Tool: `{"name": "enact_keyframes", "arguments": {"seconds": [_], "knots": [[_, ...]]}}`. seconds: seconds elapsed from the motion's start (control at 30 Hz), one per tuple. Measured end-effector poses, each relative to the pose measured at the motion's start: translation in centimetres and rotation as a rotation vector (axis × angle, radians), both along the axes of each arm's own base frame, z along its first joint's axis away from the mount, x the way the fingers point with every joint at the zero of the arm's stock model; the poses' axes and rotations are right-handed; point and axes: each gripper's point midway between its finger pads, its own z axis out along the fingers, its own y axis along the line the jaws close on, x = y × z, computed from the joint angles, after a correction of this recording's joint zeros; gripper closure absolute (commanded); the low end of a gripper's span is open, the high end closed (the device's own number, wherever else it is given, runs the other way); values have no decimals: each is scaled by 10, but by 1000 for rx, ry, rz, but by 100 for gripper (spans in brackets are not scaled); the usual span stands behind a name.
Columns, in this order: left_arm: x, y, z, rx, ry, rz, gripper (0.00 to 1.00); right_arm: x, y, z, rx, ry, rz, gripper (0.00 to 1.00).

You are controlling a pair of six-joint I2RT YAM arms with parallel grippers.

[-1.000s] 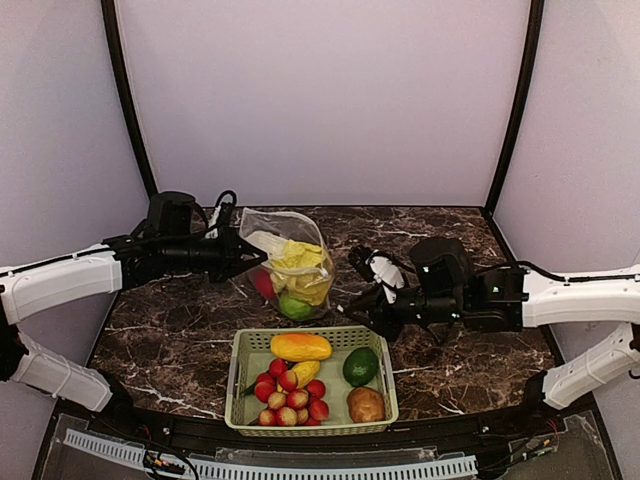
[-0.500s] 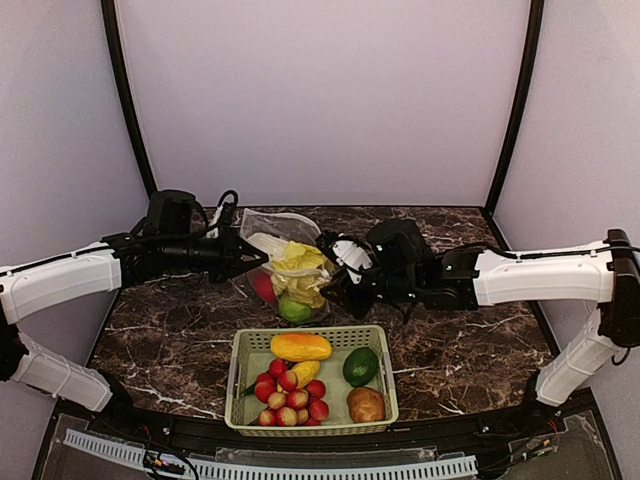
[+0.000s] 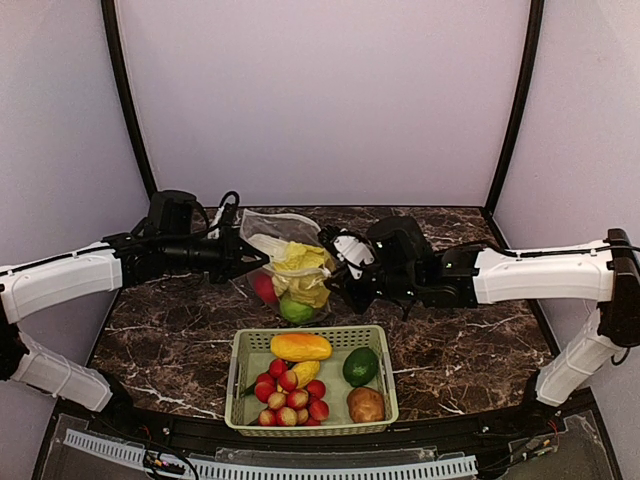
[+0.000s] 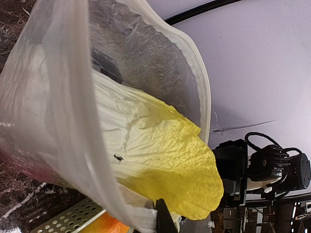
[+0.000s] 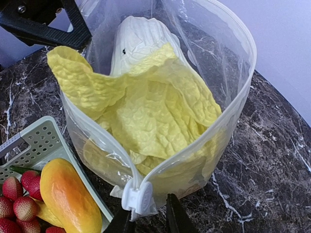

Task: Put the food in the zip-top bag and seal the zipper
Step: Pass from the left arm to the right

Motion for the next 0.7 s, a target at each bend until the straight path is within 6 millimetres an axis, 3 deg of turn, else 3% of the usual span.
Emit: {"name": "enact_keyframes", "arguments": {"seconds": [0.13, 0.37, 0.43, 0.53, 0.6, 0.7], "knots": [[0, 0, 1, -2, 0, -3, 99, 1, 0, 1, 2, -5, 2, 99], [-2, 1, -1, 17, -3, -11, 97, 0, 2, 8, 21, -18, 15, 100], [-1, 2, 1, 32, -14, -13, 83, -3, 1, 15, 34, -25, 28, 100], [1, 4, 10, 67, -65, -24, 40, -11, -2, 30, 70, -32, 57, 100], [3, 7, 24, 102, -120, -28, 25, -19, -5, 41, 97, -37, 83, 100], [6, 16, 53, 172, -238, -31, 17, -30, -8, 57, 137, -40, 130, 100]]}}
